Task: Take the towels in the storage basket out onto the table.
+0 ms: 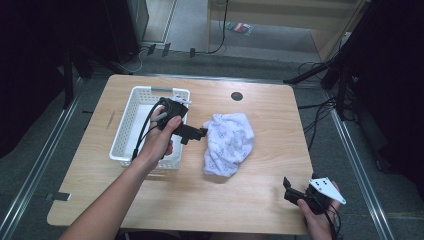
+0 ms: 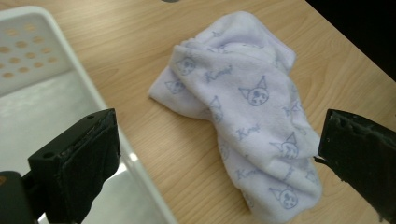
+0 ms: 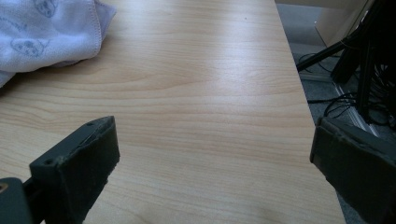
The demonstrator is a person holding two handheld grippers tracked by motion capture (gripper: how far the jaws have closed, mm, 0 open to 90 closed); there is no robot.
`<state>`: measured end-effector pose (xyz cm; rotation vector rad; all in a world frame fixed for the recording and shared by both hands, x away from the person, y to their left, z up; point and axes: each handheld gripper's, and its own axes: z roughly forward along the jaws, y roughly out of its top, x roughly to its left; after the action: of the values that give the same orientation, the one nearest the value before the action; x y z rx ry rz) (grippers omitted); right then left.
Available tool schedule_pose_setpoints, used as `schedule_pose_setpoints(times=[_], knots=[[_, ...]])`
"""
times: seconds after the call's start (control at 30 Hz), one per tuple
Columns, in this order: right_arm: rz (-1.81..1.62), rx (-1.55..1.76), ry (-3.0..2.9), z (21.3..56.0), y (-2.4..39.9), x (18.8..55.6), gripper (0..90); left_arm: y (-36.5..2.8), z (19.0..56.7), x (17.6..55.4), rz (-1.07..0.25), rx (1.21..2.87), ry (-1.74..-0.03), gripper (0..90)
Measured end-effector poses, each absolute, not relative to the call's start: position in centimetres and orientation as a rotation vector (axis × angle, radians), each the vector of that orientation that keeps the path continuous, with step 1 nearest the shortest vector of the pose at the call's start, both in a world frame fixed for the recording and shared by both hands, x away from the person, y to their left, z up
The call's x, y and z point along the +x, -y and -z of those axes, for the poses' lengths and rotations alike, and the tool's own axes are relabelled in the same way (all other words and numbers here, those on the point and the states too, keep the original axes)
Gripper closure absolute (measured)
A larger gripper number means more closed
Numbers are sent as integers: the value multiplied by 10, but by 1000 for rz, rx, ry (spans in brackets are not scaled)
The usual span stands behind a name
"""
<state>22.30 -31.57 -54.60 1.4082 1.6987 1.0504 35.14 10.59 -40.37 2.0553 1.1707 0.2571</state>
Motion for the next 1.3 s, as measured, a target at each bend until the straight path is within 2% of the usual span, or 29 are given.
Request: schedule_pose_setpoints(times=[0.27,1.3], knots=[[-1049,1411,-1697,546,316,223,12,-135,404,336,-378,2021,-1184,0],[-1035,1408,-1700,546,315,223,14,-250,435,282,-552,1801,-1307,0]])
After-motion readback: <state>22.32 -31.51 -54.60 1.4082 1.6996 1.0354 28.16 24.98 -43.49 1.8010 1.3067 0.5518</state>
